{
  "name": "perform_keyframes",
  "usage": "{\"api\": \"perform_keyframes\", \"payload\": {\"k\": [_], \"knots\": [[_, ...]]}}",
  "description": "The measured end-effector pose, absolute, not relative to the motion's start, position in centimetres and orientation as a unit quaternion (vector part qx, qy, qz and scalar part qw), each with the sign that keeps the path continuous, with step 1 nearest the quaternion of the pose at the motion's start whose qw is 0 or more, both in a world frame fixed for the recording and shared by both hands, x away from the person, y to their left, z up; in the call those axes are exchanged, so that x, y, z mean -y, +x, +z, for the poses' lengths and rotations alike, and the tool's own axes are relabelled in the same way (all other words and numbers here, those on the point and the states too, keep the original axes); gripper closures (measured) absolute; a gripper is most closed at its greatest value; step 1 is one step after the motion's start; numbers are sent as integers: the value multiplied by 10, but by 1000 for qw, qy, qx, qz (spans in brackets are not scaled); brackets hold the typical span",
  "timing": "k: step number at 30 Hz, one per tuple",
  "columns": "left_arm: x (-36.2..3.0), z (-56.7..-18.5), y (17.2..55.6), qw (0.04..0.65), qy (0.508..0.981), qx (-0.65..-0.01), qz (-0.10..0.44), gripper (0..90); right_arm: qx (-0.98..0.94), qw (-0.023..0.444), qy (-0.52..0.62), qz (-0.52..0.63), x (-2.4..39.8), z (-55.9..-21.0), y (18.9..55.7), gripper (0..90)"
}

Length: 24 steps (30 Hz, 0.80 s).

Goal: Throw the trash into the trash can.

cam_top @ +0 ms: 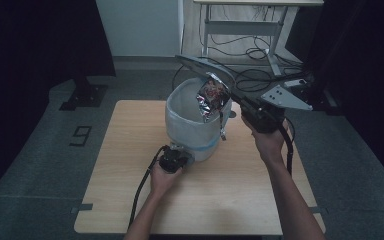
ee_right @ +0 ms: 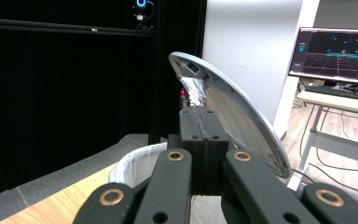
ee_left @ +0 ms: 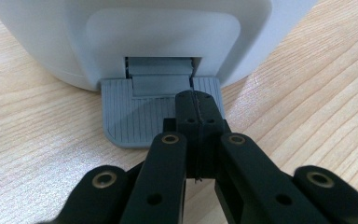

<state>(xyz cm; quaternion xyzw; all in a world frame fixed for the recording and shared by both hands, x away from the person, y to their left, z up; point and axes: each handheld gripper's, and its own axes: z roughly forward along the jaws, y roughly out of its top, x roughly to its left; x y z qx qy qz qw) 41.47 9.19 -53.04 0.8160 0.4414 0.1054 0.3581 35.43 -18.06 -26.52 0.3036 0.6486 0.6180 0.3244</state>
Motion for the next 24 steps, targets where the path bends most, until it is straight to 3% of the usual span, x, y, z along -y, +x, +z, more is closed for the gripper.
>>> {"api": "perform_keyframes", "payload": {"k": [19,21,24], "knots": [[-93,-530,415,359,817,-441,100,900,-660,327,302,605,165,-278,373,889],[-93,-530,415,359,817,-441,100,900,-672,323,300,595,162,-281,376,685],[-93,-530,415,358,817,-441,101,900,-683,323,307,578,159,-286,378,510]]}}
